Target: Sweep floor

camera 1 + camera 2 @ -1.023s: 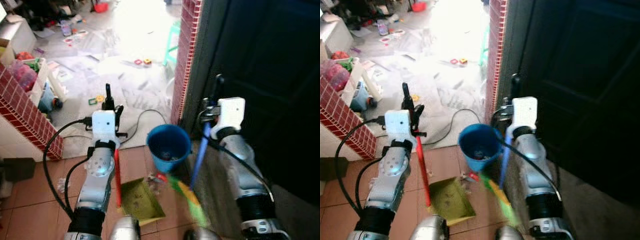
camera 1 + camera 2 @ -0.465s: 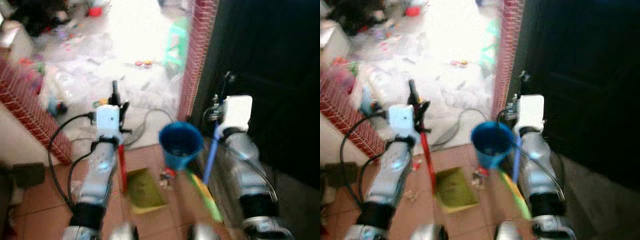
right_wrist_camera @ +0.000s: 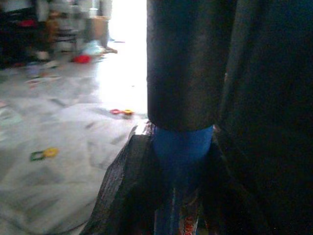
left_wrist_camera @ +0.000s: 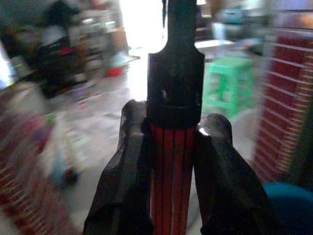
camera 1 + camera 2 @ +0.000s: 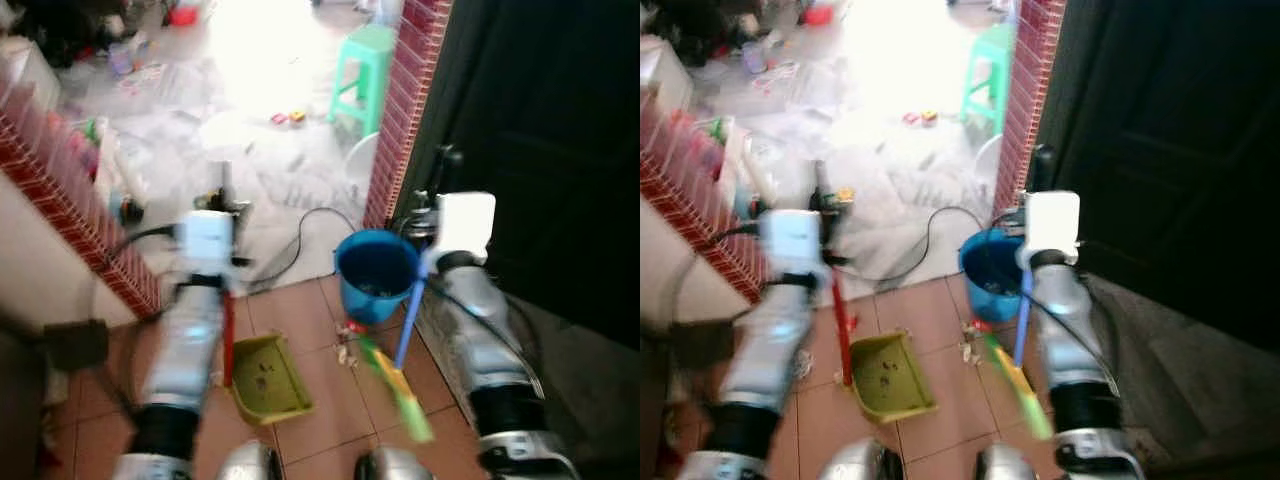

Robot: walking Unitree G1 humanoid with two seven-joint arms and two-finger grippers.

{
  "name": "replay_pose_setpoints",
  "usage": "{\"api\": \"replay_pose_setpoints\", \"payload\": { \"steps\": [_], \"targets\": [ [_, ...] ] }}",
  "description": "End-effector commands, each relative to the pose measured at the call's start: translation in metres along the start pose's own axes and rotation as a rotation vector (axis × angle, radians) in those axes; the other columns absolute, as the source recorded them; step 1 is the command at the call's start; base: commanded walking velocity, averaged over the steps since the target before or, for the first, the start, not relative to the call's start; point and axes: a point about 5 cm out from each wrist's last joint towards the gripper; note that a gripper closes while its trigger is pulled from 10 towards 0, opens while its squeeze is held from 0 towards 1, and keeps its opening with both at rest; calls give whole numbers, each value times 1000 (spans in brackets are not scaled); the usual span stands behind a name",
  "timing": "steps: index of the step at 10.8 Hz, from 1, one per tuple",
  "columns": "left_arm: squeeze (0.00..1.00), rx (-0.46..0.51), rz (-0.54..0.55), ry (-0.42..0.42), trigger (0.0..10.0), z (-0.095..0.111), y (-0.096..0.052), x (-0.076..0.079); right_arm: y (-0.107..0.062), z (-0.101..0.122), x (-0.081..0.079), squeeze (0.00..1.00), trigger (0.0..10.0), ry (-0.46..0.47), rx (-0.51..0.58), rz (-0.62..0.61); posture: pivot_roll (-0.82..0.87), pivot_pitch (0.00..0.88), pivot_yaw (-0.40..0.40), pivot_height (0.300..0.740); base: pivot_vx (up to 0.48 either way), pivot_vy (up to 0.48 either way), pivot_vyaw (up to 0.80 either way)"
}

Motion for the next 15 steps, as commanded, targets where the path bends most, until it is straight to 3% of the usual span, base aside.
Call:
{"api": "replay_pose_setpoints", "payload": {
  "steps": [1, 2, 3, 7, 12, 14, 15],
  "targets": [
    [0, 63, 8, -23, 10000, 13, 6, 2, 4, 10, 1, 0, 10000, 4, 47, -2, -62, 55, 35, 740, 0, 0, 0],
    [0, 46, -19, -82, 10000, 10, 6, 5, 4, 11, 1, 0, 10000, -6, 52, -1, -64, 55, 34, 740, 0, 0, 0],
    [0, 42, -22, -88, 10000, 9, 6, 6, 4, 12, 1, 0, 10000, -14, 58, 2, -65, 56, 34, 740, 0, 0, 638],
    [0, 31, -32, -54, 10000, 1, 8, 8, 4, 14, -4, 0, 10000, -23, 72, 26, -67, 56, 38, 740, 0, 0, 800],
    [0, 34, 19, -20, 10000, -7, 12, 13, 8, 42, -15, 0, 10000, -82, 212, 101, -78, 56, 52, 740, 0, 0, 0],
    [0, 37, 5, -35, 10000, -5, 16, 16, 9, 43, -13, 0, 10000, -99, 227, 92, -77, 55, 73, 740, 0, 0, 0],
    [0, 66, 14, -3, 10000, -4, 17, 12, 11, 40, -8, 0, 10000, -106, 226, 67, -72, 57, 80, 740, 0, 0, 0]
  ]
}}
Point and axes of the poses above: a point about 5 cm out from each wrist's last joint towards the gripper, its own y axis pointing out of the wrist towards the gripper, its own z axis along the axis of the wrist's last joint, x = y × z, and after that the axes turned 7 degrees about y, right-handed
